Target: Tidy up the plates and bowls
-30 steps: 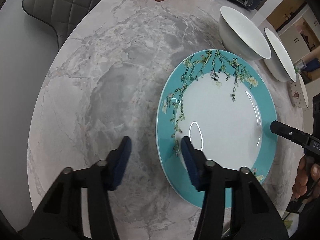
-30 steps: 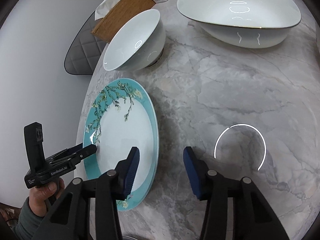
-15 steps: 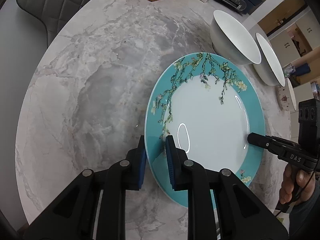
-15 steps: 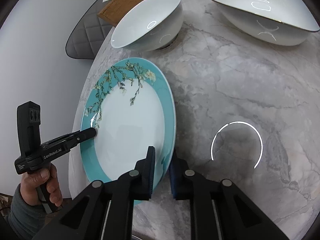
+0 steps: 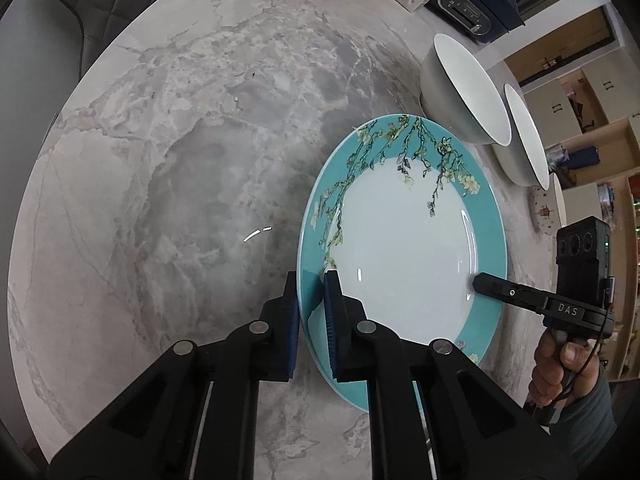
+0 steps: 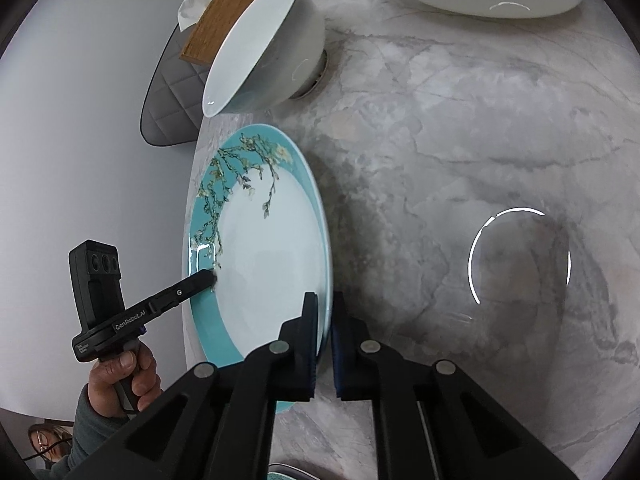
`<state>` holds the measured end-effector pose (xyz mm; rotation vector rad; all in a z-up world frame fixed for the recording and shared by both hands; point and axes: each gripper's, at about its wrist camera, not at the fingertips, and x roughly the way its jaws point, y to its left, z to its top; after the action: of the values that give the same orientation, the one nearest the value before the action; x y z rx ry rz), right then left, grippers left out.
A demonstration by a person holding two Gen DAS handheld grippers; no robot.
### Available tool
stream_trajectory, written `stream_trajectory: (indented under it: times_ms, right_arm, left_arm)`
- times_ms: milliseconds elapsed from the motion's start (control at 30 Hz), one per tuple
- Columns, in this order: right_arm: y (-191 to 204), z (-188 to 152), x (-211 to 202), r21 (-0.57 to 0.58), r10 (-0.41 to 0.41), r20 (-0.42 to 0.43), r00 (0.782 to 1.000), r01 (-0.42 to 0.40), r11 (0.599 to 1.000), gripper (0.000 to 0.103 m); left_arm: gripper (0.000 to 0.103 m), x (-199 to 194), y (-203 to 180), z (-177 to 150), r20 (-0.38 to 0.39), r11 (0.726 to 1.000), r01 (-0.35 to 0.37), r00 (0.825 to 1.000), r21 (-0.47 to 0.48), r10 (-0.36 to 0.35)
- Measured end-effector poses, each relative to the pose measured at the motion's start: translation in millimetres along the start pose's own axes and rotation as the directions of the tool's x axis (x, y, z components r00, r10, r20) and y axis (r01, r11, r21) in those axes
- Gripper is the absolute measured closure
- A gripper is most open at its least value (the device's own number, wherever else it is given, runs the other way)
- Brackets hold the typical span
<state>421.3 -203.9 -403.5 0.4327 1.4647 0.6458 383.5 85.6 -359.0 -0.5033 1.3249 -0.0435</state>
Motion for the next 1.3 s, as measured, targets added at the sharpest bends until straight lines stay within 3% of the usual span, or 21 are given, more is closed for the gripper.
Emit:
stream_trajectory:
  times_ms: [500, 867, 1300]
  right_arm:
    - [17, -31, -50, -0.034, -0.009, 0.047, 0.999, 0.011, 0.999, 0.094]
    - [17, -133, -115, 0.007, -0.018, 0.128, 0.992, 0.017, 1.000, 0.093]
    - [-18, -247, -120, 0.134, -0.114, 0.144, 0.983, 0.095, 0.986, 0.093]
  left_arm:
    - [0.095, -44, -28, -35, 0.026, 0.998, 0.047, 0.999, 0.043, -0.048]
    - [0.094, -82, -85, -113, 0.019, 0.984, 0.084, 0.996, 0.157, -0.088]
    - [0.094, -67, -110, -219, -0.095, 0.959, 0.098, 0.993, 0.267, -0.075]
